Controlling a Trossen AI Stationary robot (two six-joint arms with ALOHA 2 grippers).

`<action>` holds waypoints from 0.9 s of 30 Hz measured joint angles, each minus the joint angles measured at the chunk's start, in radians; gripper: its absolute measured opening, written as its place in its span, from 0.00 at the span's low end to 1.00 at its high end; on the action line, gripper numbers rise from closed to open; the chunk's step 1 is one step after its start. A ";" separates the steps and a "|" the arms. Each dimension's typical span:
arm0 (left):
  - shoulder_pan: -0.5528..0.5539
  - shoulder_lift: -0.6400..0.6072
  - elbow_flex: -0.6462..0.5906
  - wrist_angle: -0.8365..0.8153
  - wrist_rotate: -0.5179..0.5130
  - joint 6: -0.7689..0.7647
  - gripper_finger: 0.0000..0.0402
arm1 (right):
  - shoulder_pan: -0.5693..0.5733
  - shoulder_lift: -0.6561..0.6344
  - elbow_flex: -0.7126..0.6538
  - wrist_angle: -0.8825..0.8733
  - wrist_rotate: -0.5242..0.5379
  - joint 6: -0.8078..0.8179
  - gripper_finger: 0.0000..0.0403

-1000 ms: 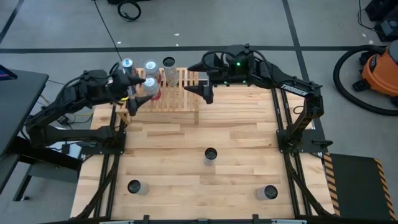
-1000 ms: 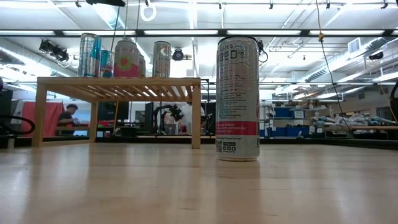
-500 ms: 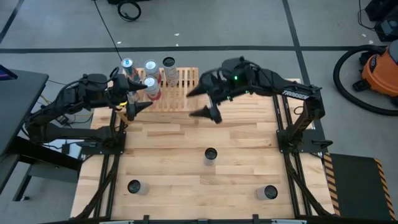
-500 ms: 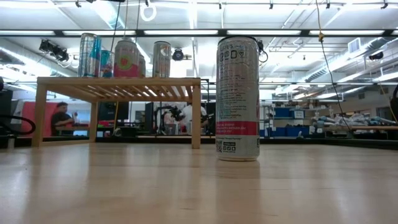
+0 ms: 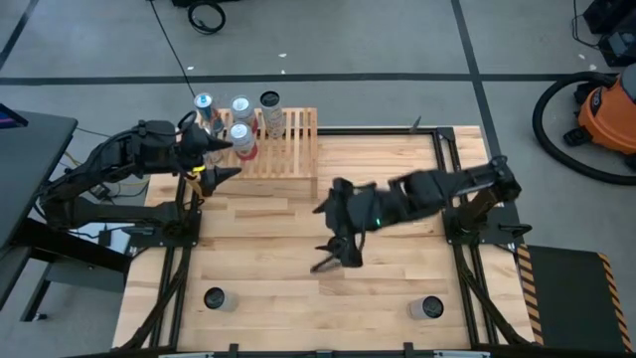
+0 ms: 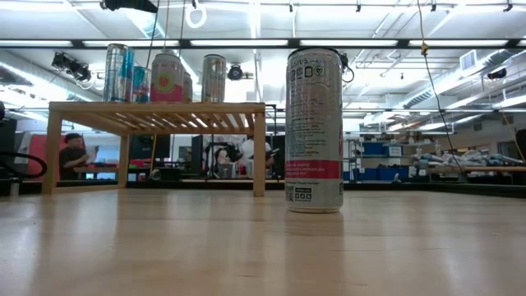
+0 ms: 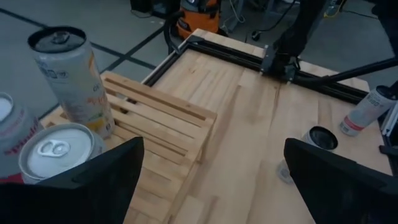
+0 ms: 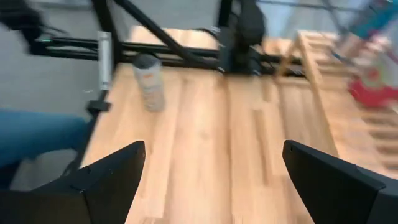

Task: Place canned beverage on shelf
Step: Put the top white and pink soda can on the shelf

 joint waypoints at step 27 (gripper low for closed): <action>0.000 0.000 0.000 -0.014 0.051 -0.059 0.97 | 0.326 0.288 -0.150 -0.574 0.672 1.187 0.97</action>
